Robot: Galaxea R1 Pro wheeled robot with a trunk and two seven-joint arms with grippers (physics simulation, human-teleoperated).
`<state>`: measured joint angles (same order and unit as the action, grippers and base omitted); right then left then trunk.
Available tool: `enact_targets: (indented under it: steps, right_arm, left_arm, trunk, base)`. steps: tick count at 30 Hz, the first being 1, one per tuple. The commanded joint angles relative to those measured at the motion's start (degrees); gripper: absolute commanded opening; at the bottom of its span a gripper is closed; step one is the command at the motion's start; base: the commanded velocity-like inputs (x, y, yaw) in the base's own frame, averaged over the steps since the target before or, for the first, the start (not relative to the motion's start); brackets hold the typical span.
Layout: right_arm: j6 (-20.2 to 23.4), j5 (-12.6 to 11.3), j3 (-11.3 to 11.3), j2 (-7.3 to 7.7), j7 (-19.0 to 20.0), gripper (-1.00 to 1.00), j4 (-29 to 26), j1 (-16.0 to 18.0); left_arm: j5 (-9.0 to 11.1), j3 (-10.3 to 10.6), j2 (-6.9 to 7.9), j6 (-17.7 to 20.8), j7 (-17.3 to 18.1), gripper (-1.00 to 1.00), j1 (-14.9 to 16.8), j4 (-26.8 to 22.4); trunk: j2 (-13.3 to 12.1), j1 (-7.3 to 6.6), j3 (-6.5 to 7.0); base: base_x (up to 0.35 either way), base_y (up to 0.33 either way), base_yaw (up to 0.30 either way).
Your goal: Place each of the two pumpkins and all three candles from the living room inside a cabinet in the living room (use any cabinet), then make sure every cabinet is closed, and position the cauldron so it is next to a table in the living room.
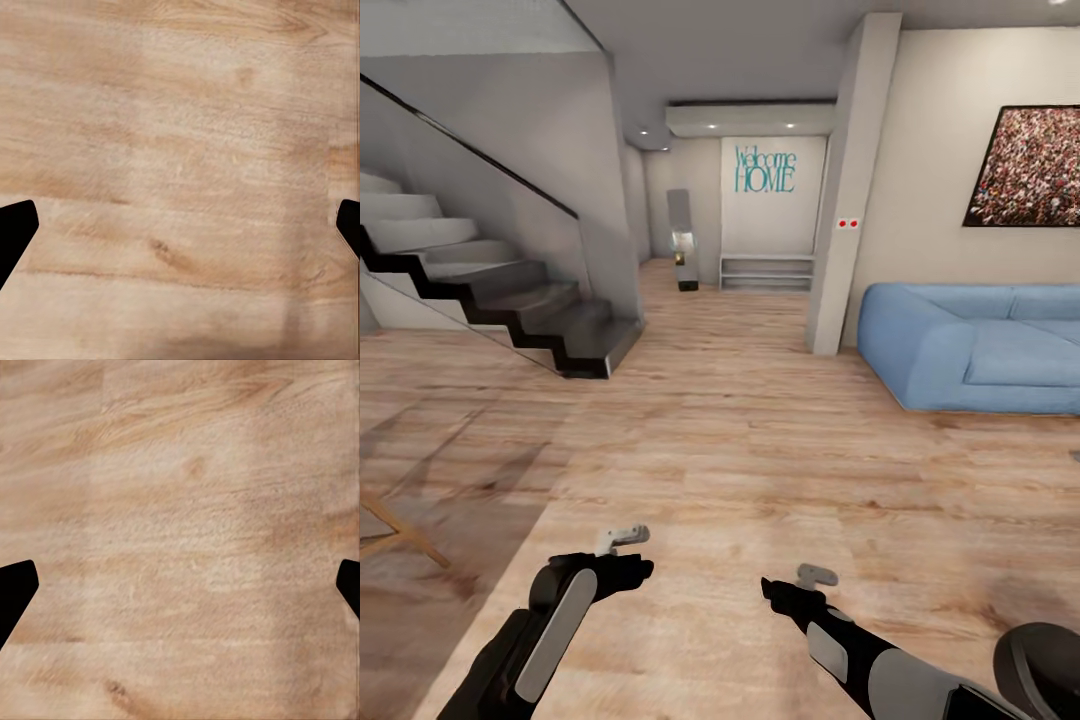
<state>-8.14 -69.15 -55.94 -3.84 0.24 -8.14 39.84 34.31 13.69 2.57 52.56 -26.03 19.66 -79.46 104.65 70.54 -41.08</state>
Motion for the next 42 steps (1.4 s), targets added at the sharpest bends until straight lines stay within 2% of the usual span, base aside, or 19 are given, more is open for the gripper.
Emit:
enact_targets:
  steps: [1, 13, 42]
  right_arm:
    - [-0.21, -0.62, -0.48, -0.02, 0.02, 1.0, 0.05, 0.06]
    - [-0.21, -0.58, -0.48, -0.02, 0.02, 1.0, 0.05, 0.06]
    - [-0.21, -0.56, -0.48, -0.02, 0.02, 1.0, 0.14, 0.06]
  left_arm:
    - [0.58, 0.11, 0.06, 0.08, -0.6, 1.0, 0.03, -0.08]
    - [0.57, 0.11, 0.06, 0.08, -0.6, 1.0, 0.03, -0.08]
    - [0.59, 0.02, 0.06, 0.08, -0.58, 1.0, 0.03, -0.08]
  trunk:
    - [0.03, 0.02, -0.04]
    - [0.03, 0.02, 0.22]
    - [0.03, 0.02, 0.86]
  base:
    - [0.211, 0.0, -0.291]
    - [0.135, 0.0, -0.291]
    - [0.003, 0.0, -0.291]
